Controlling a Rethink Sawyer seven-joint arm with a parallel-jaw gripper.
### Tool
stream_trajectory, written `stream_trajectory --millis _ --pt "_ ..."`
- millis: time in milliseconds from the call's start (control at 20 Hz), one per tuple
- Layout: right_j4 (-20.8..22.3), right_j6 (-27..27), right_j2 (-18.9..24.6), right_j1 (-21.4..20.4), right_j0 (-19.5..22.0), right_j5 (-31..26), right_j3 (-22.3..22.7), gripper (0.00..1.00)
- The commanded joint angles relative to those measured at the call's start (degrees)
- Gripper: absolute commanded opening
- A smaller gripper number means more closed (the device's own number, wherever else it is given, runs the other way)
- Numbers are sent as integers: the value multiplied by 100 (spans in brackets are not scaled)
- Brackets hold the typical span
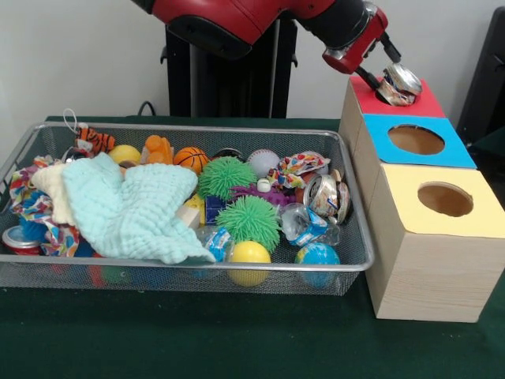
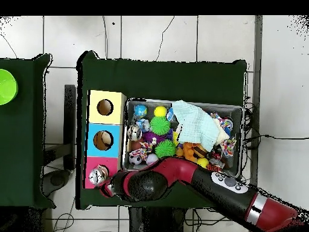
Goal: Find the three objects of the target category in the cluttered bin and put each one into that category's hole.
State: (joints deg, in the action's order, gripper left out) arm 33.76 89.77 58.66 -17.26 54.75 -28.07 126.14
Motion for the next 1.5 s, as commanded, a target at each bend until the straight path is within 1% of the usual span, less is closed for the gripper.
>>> stream_trajectory --millis 50,250,350,600,700,900,1250,1400,1500 --pt "251 1060 -649 544 -478 2032 -1422 100" --pt "104 1062 -698 594 -472 2159 -1400 100" --pt "101 1028 -715 565 -481 2207 -1370 100" --pt "86 1206 -950 324 -676 2402 -1356 100" --pt "-17 1364 -1067 285 -749 2588 -1347 100" --pt "128 1238 -1218 136 -917 2769 -1338 100" --pt "27 1216 -1448 36 -1097 2989 -1341 100" --pt "-26 1242 -1617 -161 -1290 3088 -1320 100" --pt "-20 1150 -1651 -162 -1335 3155 -1326 100"
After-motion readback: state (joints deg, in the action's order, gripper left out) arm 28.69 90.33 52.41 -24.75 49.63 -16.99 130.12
